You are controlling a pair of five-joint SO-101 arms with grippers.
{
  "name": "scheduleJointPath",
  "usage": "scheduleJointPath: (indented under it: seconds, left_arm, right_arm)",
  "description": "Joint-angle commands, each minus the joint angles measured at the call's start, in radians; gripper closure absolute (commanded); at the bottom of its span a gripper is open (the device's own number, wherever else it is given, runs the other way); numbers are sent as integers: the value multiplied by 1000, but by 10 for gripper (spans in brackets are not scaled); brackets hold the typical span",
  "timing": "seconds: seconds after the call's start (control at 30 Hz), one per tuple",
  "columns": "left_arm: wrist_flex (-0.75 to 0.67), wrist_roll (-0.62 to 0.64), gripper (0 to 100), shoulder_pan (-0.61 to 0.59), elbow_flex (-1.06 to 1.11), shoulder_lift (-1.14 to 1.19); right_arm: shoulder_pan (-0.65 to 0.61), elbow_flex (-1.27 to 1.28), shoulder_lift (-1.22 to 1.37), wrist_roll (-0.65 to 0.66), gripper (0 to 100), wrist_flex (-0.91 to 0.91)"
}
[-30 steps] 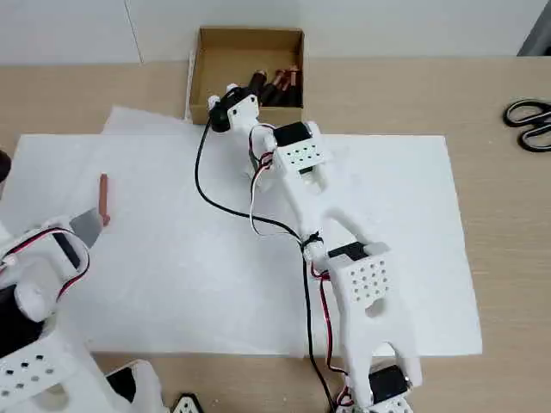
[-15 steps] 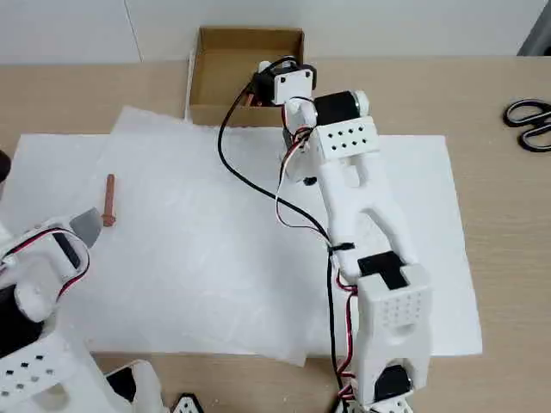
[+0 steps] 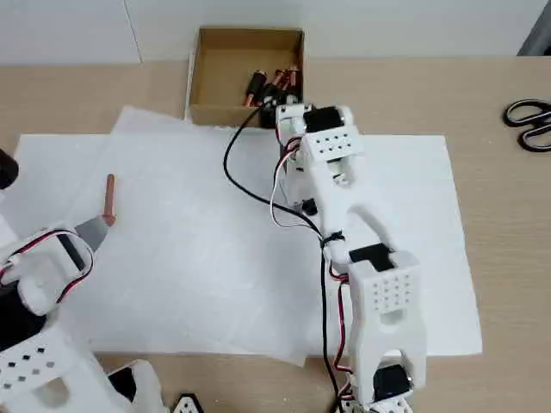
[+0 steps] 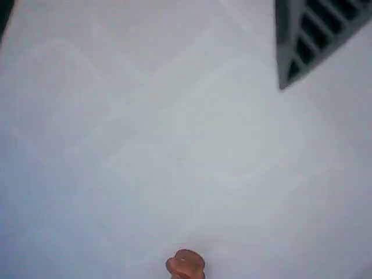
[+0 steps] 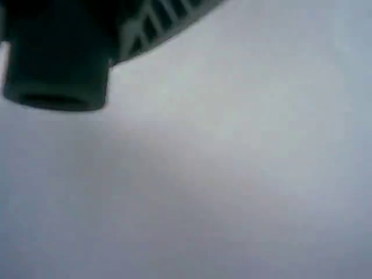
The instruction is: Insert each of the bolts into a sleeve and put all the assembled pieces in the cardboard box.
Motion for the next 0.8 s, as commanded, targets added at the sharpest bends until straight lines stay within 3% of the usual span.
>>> scheduleJointPath:
  seconds: [0.0, 0.13, 0.3, 0.53, 0.6, 0.73, 0.77]
  left_arm:
    - [15, -5, 701, 0, -2, -9]
    - [15, -5, 701, 0, -2, -9]
    - [15, -5, 701, 0, -2, -9]
    - [15, -5, 701, 2, -2, -9]
    - [15, -5, 701, 2, -2, -9]
    - [15, -5, 701, 2, -2, -9]
    - [15, -5, 701, 2, -2, -9]
  right_arm:
    - [-1, -5, 28, 12, 894, -27]
    - [-1, -5, 81, 12, 890, -41]
    - [-1, -5, 110, 12, 808, -38]
    - [-2, -6, 107, 12, 806, -35]
    - [-2, -6, 113, 28, 827, -36]
    - [-2, -6, 110, 38, 998, -38]
    - [-2, -6, 107, 38, 982, -33]
